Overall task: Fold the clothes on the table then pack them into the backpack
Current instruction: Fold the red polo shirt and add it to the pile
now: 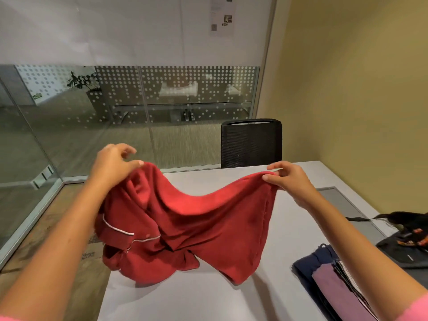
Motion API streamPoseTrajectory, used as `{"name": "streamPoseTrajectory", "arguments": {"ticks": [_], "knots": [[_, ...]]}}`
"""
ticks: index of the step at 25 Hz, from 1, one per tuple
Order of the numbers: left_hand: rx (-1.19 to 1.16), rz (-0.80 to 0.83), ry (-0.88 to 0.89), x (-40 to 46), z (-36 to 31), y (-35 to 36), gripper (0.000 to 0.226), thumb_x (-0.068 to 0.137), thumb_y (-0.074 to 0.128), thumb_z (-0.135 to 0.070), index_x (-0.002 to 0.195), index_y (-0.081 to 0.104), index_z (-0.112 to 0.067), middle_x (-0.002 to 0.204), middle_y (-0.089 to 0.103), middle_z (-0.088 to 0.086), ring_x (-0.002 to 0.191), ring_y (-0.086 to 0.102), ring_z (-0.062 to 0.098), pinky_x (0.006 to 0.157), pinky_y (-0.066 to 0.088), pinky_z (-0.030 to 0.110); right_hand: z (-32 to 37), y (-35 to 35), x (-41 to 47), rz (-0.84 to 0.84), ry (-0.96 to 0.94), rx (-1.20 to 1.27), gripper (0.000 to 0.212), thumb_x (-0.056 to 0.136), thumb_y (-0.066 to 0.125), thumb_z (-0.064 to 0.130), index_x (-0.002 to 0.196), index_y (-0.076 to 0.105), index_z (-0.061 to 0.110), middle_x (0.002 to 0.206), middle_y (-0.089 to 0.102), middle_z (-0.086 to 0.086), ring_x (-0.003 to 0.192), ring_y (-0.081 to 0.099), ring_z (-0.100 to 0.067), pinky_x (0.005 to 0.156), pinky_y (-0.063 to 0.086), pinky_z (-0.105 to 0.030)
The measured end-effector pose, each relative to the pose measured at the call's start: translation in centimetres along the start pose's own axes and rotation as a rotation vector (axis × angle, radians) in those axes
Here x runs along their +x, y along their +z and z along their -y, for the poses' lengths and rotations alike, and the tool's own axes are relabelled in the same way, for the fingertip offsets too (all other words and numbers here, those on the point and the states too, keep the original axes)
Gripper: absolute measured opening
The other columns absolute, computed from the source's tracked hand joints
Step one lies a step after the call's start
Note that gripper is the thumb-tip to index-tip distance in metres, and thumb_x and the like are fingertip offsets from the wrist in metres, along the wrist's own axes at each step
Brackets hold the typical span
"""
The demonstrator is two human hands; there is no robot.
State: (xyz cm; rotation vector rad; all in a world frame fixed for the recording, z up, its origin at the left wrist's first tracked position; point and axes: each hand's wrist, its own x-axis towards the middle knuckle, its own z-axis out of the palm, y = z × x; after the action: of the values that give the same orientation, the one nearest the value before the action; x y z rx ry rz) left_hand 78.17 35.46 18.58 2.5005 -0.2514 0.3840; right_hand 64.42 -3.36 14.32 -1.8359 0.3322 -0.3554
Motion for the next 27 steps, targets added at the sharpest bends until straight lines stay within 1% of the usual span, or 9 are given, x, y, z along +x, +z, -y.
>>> {"name": "streamPoseTrajectory", "arguments": {"ticks": [2,5,10,12,14,18,20,24,27], "knots": [[-0.083,-0.002,0.138,-1.5,-2.7,2.2,0.042,0.073,0.082,-0.017,0.111,0.068,-0.006,0.103,0.065,0.016,0.099,0.060,0.027,0.088,0.039,0.030,1.7,1.2,-0.5,0.110,0.086,0.117,0.032,0.077,0.074,-0.001,0.103,0.062,0.011,0.082,0.065,-0.008,0.073,0.065,-0.016,0.068,0.052,-0.026],[-0.320,0.091,0.290,-4.4,-7.5,5.8,0.037,0.075,0.080,-0.017,0.110,0.069,-0.015,0.104,0.065,0.001,0.097,0.057,0.007,0.082,0.043,0.020,3.4,3.1,-1.4,0.221,0.128,0.217,0.038,0.077,0.069,-0.011,0.109,0.058,0.008,0.086,0.066,-0.011,0.078,0.063,-0.018,0.074,0.051,-0.029],[-0.543,0.381,0.285,-8.1,-12.1,9.6,0.029,0.079,0.075,-0.038,0.107,0.068,-0.034,0.101,0.069,-0.016,0.098,0.059,-0.008,0.073,0.042,0.010,3.7,5.4,-2.8,0.266,-0.019,0.137,0.038,0.075,0.071,-0.009,0.102,0.053,0.012,0.097,0.068,-0.017,0.076,0.065,-0.019,0.074,0.053,-0.031],[-0.589,0.425,0.240,-8.1,-12.3,10.2,0.022,0.080,0.074,-0.037,0.101,0.070,-0.032,0.094,0.070,-0.014,0.092,0.062,-0.005,0.073,0.045,0.012,3.3,6.0,-3.2,0.182,-0.101,0.073,0.034,0.074,0.076,-0.001,0.095,0.053,0.009,0.096,0.065,-0.010,0.068,0.061,-0.016,0.070,0.052,-0.032],[-0.664,0.432,0.163,-7.9,-11.8,10.6,0.016,0.081,0.073,-0.033,0.096,0.073,-0.026,0.091,0.072,-0.011,0.089,0.065,-0.001,0.080,0.050,0.019,2.6,6.5,-3.6,0.079,-0.163,0.044,0.030,0.072,0.080,0.007,0.088,0.055,0.007,0.082,0.062,-0.003,0.064,0.058,-0.014,0.064,0.050,-0.028],[-0.885,0.483,-0.037,-8.2,-10.9,11.0,0.008,0.088,0.068,-0.023,0.088,0.075,-0.019,0.086,0.075,0.002,0.085,0.070,0.018,0.084,0.054,0.034,1.1,7.6,-3.6,-0.090,-0.399,-0.199,0.013,0.074,0.080,0.017,0.077,0.068,0.021,0.075,0.064,0.007,0.070,0.059,-0.008,0.063,0.047,-0.019],[-0.981,0.502,-0.139,-8.4,-10.6,11.1,0.014,0.090,0.065,-0.022,0.083,0.076,-0.017,0.082,0.074,0.006,0.076,0.069,0.019,0.077,0.054,0.033,0.8,8.1,-3.8,-0.056,-0.440,-0.241,0.006,0.079,0.076,0.019,0.083,0.073,0.024,0.081,0.067,0.011,0.077,0.062,-0.007,0.066,0.050,-0.022],[-0.985,0.491,-0.222,-8.4,-9.9,11.8,0.026,0.094,0.056,-0.029,0.082,0.076,-0.018,0.084,0.072,0.015,0.076,0.066,0.023,0.077,0.054,0.040,0.7,8.9,-4.4,0.110,-0.312,-0.142,0.023,0.079,0.076,0.017,0.094,0.071,0.033,0.092,0.070,0.013,0.083,0.066,-0.005,0.076,0.055,-0.026],[-0.921,0.477,-0.202,-8.7,-9.8,12.4,0.029,0.094,0.053,-0.031,0.078,0.074,-0.020,0.082,0.070,0.015,0.074,0.062,0.020,0.075,0.051,0.039,0.3,9.9,-4.7,0.028,-0.336,-0.163,0.018,0.075,0.079,0.015,0.086,0.071,0.028,0.086,0.068,0.011,0.081,0.065,-0.008,0.072,0.053,-0.022]]}}
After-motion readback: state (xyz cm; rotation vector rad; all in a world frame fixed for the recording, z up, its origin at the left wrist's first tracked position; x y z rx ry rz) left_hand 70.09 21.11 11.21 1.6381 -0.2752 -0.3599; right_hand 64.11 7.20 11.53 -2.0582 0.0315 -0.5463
